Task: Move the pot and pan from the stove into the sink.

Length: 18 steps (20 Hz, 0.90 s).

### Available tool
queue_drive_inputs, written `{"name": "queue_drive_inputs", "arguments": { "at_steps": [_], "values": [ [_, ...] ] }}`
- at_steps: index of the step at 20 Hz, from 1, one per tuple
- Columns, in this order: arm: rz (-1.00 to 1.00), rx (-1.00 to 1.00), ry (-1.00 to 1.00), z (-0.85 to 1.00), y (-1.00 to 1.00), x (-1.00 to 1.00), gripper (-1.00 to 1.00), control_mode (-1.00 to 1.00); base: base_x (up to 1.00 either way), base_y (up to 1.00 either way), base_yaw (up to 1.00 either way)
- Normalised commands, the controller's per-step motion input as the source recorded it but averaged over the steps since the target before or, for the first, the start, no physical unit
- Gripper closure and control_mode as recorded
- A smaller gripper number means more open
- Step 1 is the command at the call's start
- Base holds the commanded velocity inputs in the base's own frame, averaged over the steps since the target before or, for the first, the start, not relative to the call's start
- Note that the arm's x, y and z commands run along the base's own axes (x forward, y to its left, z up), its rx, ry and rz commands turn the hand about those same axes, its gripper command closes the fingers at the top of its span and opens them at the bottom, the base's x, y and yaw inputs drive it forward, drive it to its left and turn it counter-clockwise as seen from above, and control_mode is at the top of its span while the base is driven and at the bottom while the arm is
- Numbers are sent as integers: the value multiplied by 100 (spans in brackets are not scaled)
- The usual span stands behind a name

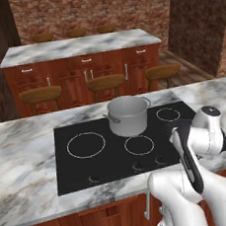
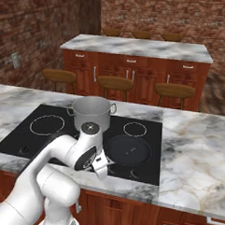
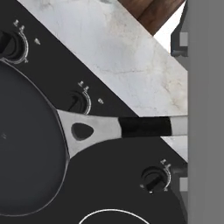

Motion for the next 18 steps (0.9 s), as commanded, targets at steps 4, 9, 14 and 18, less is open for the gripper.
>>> {"name": "queue_drive_inputs", "arguments": {
  "at_steps": [4, 9, 14, 18],
  "values": [
    [-2, 0, 0, -28, -4, 26, -100, -100, 0, 0, 0],
    [0, 0, 3, -18, 0, 10, -100, -100, 0, 0, 0],
    [-2, -5, 5, -28, 22, 28, -100, -100, 0, 0, 0],
    [-1, -3, 1, -13, 7, 11, -100, -100, 0, 0, 0]
  ]
}}
